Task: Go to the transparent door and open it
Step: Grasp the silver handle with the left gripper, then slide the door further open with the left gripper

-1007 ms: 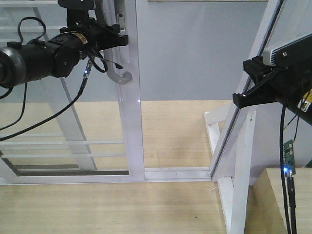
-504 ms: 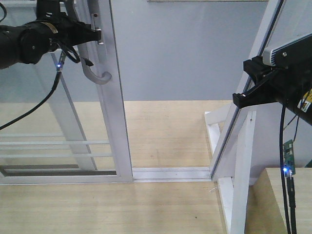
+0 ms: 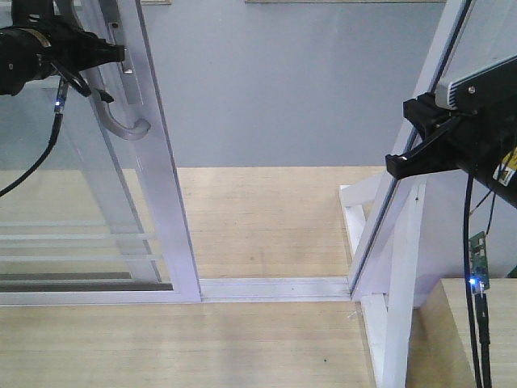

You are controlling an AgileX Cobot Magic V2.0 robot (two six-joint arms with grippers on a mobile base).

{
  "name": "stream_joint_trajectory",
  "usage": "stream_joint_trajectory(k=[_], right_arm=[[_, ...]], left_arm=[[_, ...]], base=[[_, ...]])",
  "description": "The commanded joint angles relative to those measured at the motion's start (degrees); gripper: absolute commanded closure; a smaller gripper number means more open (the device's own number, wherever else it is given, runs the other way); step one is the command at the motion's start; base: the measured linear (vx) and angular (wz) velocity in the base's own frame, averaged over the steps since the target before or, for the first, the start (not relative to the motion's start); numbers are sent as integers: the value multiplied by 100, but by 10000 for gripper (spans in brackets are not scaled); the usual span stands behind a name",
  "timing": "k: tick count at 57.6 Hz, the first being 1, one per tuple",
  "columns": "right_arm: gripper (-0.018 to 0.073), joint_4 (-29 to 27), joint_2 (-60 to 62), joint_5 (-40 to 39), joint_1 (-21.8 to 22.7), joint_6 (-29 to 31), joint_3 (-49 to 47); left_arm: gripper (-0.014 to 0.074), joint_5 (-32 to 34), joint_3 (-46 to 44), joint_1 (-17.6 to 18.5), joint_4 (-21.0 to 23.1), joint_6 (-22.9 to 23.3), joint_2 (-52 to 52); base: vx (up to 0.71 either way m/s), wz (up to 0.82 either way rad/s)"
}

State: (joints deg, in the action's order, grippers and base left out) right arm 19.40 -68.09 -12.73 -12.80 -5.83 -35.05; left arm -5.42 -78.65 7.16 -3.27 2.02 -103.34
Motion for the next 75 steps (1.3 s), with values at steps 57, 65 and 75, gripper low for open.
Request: stream_joint_trajectory(k=[57, 65, 75], right_arm=[[565, -54, 142, -471, 33, 24, -177], [565, -54, 347, -310, 33, -222, -177], [565, -54, 1212, 525, 33, -331, -165]], left_arm=[[603, 421, 1148, -770, -93, 36, 2436], [603, 542, 2112, -770, -87, 36, 3386], [603, 486, 3304, -764, -92, 24, 4777]], base=[[0, 0], [0, 0], [0, 0]])
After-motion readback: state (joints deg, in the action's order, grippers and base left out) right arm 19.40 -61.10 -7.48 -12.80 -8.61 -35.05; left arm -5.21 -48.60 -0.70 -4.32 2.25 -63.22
